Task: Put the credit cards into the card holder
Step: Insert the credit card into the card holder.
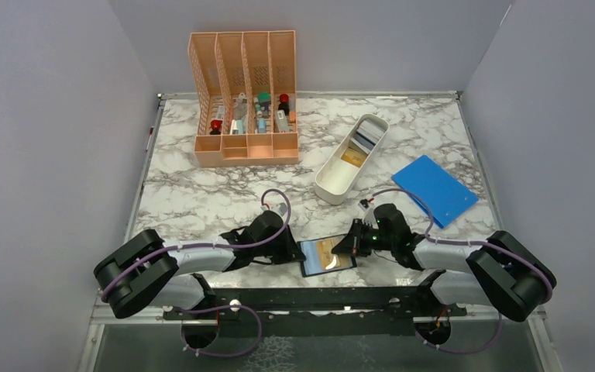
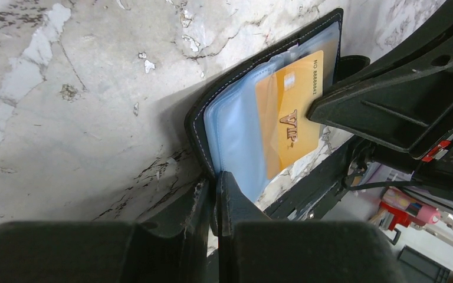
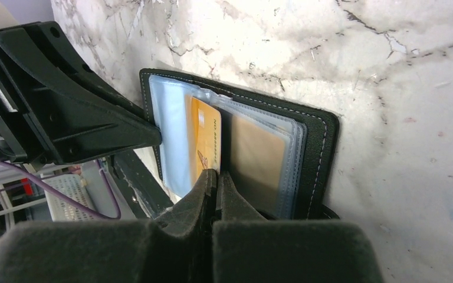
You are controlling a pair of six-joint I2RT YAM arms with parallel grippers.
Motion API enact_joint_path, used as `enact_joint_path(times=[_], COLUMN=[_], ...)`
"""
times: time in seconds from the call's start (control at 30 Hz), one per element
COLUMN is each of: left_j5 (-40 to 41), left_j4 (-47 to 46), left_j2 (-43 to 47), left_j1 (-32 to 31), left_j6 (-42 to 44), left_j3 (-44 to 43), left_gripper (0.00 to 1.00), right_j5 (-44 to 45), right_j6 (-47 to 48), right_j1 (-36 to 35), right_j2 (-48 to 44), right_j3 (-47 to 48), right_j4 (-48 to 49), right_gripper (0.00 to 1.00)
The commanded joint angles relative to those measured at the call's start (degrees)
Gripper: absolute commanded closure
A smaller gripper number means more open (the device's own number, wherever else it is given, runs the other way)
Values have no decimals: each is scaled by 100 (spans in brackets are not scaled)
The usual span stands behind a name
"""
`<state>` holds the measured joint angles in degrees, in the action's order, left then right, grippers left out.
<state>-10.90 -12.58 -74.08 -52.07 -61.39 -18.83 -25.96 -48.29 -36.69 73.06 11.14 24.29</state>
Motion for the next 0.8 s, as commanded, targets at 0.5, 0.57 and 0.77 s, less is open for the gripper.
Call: enact_joint_path(times=[0.5,0.57,0.77], left_j5=[-74,-115,-150], left_j4=[-79,-148,-201], left_j2=[138,118,70], left_j1=[-5,-5,-18], left_j6=[51,18,-5], left_j3=[-168,-145,-142], left_gripper=[87,86,86], right_j5=[108,140,379], right_j6=[358,316,164], right_j1=[-162,-274,-675], right_j2=[-110,-26,181], right_j3=[204,256,390], right_j4=[-687,-665,-618], right_gripper=[87,86,81])
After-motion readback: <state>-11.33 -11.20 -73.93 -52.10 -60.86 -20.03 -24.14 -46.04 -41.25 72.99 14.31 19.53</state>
